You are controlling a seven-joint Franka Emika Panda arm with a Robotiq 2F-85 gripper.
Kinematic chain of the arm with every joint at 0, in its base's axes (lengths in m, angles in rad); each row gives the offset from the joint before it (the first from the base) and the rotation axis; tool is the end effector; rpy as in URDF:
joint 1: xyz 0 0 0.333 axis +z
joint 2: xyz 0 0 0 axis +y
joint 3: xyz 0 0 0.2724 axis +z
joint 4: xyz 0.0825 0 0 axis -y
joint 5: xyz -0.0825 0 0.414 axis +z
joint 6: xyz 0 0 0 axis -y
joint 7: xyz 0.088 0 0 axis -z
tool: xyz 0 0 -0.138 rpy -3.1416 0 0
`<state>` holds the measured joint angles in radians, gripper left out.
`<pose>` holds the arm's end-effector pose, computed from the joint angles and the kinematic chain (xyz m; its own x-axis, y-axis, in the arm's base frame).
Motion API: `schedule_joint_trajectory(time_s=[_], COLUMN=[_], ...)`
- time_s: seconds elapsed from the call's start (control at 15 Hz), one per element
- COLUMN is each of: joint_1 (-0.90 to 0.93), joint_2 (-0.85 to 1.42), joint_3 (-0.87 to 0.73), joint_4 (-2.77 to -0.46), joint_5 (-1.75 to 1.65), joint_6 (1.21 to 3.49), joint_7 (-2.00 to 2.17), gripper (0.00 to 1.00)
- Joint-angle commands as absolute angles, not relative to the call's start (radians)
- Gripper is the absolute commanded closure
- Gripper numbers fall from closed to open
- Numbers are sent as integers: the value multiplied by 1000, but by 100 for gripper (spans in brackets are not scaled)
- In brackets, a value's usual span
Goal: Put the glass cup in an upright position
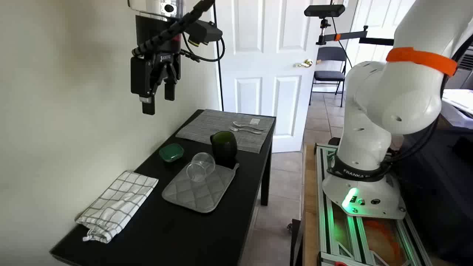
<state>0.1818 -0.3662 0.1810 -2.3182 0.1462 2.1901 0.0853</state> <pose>0.4769 0.1904 0.4231 0.9569 0.1859 0.2229 0.2101 -0.9735 -0.0902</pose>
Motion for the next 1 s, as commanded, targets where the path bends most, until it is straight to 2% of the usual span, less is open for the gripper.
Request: schedule_joint_trajectory(time_s=[0.0,0.27,0.53,0.93], joint_1=[183,183,98,89], joint_2=[-366,-366,-300,-158], joint_3=[180,180,234,243], joint_4=[-2316,-2316,-2361,-2372], joint_5=[145,145,-55,-217], joint_6=[2187,2187,2196,2179], joint_7=[86,86,300,448], gripper=[0,0,0,0])
